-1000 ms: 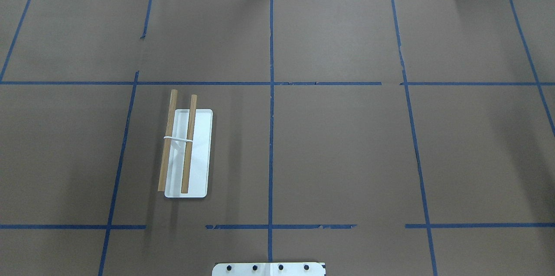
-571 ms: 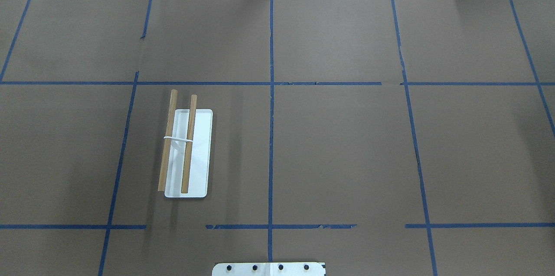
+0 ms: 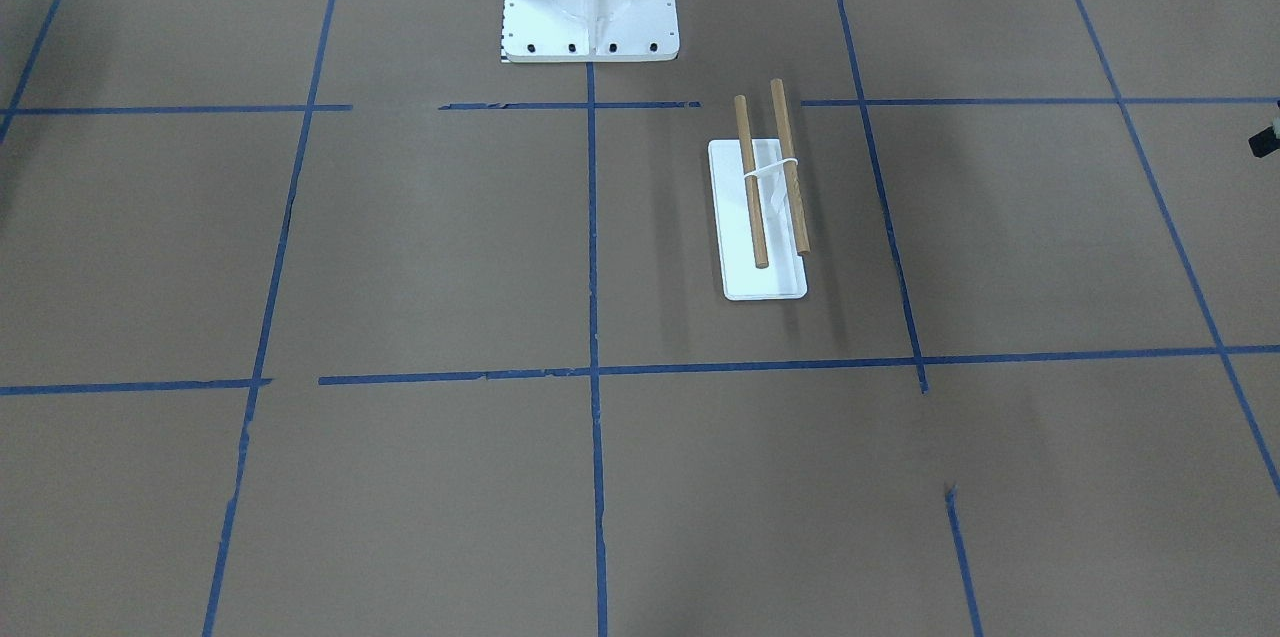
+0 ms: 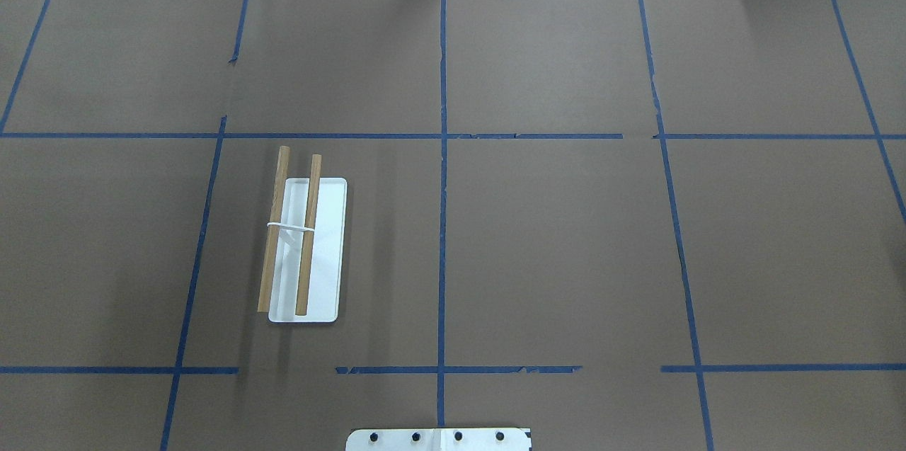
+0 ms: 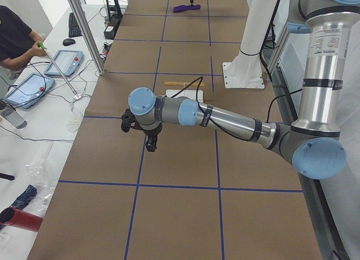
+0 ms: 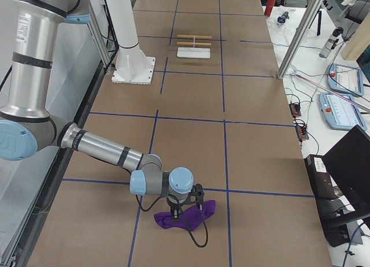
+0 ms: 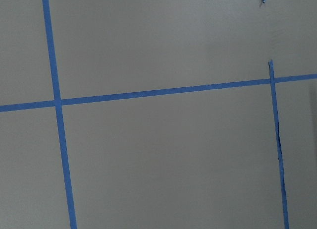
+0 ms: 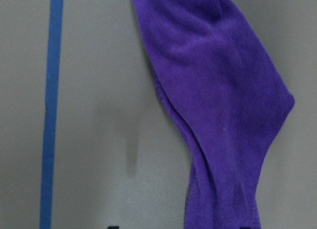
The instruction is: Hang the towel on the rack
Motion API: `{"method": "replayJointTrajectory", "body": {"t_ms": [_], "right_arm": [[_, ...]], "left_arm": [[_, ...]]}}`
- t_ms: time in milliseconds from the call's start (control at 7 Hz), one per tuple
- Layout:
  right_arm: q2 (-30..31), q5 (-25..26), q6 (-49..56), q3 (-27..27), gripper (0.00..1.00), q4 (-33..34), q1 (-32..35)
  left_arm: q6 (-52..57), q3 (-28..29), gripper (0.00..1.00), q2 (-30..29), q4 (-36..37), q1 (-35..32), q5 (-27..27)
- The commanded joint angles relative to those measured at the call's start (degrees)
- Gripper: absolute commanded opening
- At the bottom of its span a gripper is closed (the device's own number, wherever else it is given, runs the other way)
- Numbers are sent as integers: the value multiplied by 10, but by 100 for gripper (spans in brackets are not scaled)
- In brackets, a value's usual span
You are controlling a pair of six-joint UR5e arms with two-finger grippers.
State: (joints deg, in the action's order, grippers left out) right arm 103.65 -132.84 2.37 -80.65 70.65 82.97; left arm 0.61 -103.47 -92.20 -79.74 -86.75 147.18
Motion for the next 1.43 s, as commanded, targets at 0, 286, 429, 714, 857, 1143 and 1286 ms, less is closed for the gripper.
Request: {"method": "replayJointTrajectory", "body": {"t_ms": [0, 286, 429, 714, 857, 1143, 1286], "right_arm": [[17, 5, 2, 8, 75, 0, -1], [16, 3, 3, 32, 63, 0, -2], [16, 5, 1, 34, 37, 1, -3], [16, 4, 8, 34, 0, 0, -2], [16, 3, 29, 32, 0, -2, -2], [17, -3, 18, -23, 0, 16, 0], [17, -3, 18, -81, 0, 65, 4]], "left_arm": [[0, -1, 100, 0, -1, 0, 0], [0, -1, 100, -1, -1, 0, 1], [0, -2, 100, -1, -1, 0, 1], [0, -4, 100, -1, -1, 0, 1], [0, -5, 100, -2, -1, 0, 1], [-1, -12, 100, -2, -1, 0, 1], [-2, -18, 100, -3, -1, 0, 1]]}}
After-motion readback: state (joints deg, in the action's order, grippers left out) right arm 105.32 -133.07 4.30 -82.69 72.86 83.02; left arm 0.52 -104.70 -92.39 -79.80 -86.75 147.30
